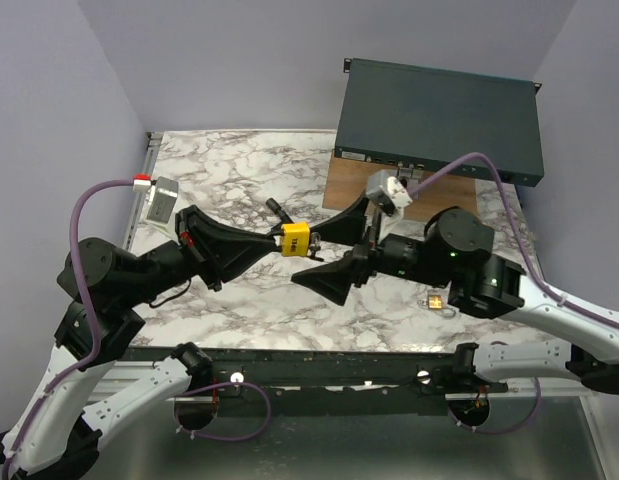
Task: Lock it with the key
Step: Lock the lock.
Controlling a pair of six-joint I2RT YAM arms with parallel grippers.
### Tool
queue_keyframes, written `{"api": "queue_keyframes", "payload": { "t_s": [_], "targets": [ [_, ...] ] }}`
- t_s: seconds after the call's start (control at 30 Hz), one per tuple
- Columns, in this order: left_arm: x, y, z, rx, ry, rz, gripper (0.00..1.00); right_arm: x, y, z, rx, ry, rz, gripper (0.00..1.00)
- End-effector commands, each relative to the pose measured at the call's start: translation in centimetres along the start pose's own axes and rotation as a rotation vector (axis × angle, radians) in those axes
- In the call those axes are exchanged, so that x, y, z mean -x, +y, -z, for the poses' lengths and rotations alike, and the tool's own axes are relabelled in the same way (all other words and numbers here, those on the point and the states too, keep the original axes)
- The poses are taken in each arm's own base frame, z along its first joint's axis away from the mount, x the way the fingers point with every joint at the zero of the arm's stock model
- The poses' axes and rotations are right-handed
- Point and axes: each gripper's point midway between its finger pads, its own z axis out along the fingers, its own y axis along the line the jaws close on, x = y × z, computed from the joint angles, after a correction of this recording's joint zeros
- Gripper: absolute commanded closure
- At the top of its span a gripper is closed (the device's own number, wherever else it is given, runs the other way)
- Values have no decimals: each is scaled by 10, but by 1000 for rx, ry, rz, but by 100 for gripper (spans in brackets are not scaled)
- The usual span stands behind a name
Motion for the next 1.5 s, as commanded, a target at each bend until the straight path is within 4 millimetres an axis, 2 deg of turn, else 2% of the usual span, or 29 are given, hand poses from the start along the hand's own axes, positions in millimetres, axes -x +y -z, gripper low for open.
{"api": "queue_keyframes", "payload": {
  "t_s": [0.0,0.13,0.3,0.47,0.73,0.9,1.07,1.4,1.47],
  "targets": [
    [23,-20,10,-30,-57,-68,100,18,9,31,31,-58,70,7],
    [24,-33,14,-78,-40,-90,100,27,26,49,108,-66,97,11],
    [22,-49,16,-162,-8,-101,100,28,36,51,162,-37,115,33],
    [18,-57,16,-212,27,-96,100,35,43,51,192,-43,132,34],
    [11,-62,15,-258,68,-88,100,32,46,50,219,-25,141,35],
    [10,-64,14,-275,80,-85,100,29,47,47,229,-19,135,43],
    [8,-65,14,-286,86,-80,100,25,47,44,235,-8,134,46],
    [5,-61,14,-268,83,-69,100,22,47,40,236,3,122,73],
    [4,-60,14,-266,83,-70,100,21,47,39,237,5,120,84]
  ]
}}
